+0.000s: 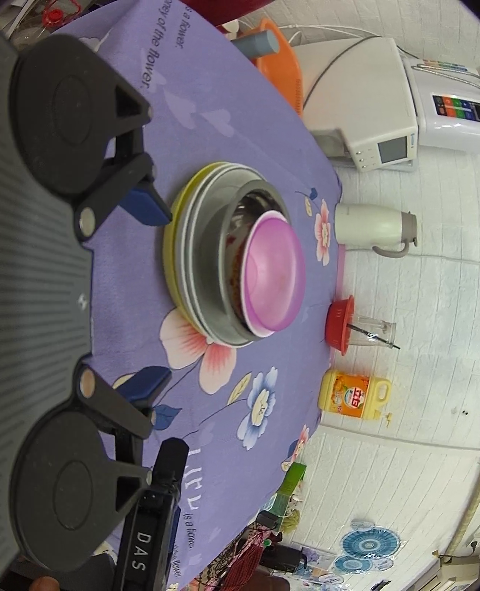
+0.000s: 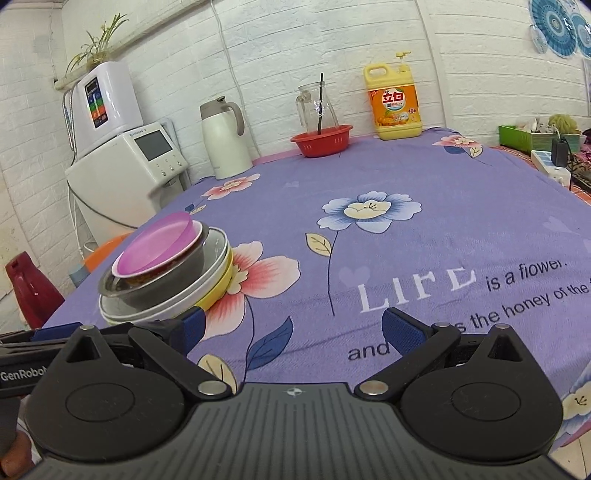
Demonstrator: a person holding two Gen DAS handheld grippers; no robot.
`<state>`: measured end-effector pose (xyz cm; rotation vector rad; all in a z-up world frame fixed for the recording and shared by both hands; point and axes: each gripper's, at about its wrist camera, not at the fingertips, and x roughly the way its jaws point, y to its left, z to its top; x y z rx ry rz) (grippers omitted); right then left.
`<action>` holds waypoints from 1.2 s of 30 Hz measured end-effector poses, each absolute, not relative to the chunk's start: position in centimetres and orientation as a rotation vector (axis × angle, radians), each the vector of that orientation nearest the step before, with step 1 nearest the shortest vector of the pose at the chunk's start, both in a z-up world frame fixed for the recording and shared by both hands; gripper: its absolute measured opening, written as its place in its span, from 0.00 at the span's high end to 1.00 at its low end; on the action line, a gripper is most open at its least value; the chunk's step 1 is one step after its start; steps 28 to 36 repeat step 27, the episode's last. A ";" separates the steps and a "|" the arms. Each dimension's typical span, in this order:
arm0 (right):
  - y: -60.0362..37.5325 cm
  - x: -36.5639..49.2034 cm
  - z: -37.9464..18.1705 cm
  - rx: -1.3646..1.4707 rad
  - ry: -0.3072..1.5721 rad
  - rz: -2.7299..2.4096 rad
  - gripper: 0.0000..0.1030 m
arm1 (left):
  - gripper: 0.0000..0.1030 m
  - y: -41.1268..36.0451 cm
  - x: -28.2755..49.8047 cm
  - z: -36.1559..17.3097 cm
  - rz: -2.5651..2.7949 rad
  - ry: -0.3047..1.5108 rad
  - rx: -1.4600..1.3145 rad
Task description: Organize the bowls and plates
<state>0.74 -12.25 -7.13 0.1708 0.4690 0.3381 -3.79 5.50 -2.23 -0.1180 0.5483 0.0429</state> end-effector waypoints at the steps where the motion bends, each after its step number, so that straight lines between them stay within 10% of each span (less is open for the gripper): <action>1: -12.1 0.5 -7.2 0.166 0.474 0.341 0.00 | 0.23 5.4 -4.0 -2.4 0.057 0.548 -0.109; 36: -12.3 -4.7 -7.2 0.152 0.437 0.287 0.00 | 0.22 3.9 -7.9 -2.0 0.060 0.421 -0.063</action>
